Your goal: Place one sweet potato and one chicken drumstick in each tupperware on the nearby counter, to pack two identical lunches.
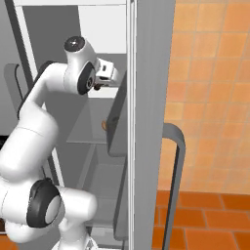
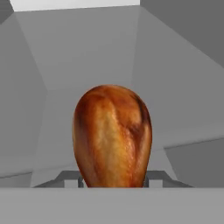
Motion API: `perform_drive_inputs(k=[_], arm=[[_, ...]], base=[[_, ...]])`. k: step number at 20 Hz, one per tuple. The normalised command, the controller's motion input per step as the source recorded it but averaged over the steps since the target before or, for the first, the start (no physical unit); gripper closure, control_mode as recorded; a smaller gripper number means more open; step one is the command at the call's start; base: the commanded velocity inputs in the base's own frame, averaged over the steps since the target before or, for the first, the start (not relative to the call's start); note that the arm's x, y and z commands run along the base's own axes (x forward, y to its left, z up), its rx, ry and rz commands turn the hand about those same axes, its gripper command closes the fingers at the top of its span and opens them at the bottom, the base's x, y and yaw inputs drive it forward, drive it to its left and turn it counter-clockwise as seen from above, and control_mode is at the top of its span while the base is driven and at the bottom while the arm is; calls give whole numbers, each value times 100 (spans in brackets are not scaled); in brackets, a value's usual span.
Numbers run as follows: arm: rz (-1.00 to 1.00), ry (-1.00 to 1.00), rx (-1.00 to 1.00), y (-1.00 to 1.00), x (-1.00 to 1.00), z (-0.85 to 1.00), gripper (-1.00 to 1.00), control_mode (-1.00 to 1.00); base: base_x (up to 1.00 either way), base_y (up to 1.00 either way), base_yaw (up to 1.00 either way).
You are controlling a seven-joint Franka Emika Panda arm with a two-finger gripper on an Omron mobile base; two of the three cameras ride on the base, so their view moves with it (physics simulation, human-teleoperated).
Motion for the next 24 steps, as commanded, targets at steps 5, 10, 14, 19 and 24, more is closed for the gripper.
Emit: perform_drive_inputs(k=[5, 10, 14, 19, 24], arm=[[0, 0, 0, 15, -100, -33, 100, -100], [1, 0, -1, 18, -100, -47, 100, -100], [1, 0, -7, 50, -100, -71, 100, -100], [0, 0, 0, 0, 0, 0, 100, 100], [0, 0, 0, 0, 0, 0, 100, 100]], base=[[0, 0, 0], [0, 0, 0], [0, 0, 0], [-98, 67, 7], [-44, 99, 6]])
